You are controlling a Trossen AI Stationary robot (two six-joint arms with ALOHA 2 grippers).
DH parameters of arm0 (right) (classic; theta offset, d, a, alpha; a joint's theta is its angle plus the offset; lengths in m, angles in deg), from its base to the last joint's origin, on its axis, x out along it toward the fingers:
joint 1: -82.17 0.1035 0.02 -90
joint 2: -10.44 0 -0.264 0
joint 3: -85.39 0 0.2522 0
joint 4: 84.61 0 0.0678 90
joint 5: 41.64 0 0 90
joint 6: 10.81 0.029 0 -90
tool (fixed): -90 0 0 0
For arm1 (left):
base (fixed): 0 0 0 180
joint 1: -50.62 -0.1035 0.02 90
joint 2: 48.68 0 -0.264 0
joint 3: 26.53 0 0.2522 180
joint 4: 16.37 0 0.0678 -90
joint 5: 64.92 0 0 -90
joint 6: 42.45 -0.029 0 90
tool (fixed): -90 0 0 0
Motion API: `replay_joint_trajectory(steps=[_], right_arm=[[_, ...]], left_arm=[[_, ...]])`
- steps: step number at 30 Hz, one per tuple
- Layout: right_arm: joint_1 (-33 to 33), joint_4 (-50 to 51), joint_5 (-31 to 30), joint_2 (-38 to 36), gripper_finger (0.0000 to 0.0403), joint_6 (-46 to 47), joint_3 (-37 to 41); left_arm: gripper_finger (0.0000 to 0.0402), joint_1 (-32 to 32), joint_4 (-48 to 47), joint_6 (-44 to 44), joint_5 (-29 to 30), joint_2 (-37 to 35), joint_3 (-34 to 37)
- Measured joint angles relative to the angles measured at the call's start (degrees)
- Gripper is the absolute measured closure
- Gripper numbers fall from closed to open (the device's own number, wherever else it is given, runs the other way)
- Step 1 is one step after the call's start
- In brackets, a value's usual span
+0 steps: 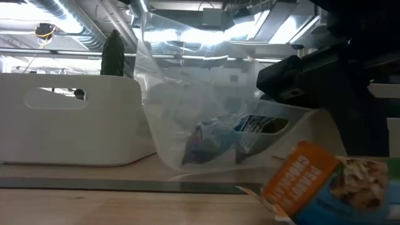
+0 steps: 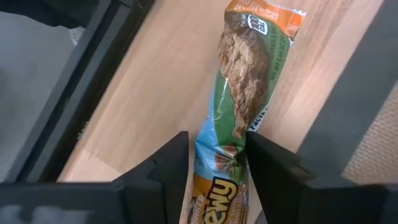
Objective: Pick and place Granola Bars by type
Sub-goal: Put the yellow granola bar into the gray bin
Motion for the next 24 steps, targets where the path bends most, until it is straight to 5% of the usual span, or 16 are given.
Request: replay_joint_trajectory(steps=[13,24], right_arm=[[0.5,3.6,-1.5,-2.1,0.0378,0.2,0.0],[0.6,10.9,-1.9,-2.6,0.0377,-0.5,-5.5]], left_arm=[[0.0217,0.0,0.0,-0.1,0.0,0.0,0.0],[0.0217,0.0,0.0,-0.1,0.0,0.0,0.0]])
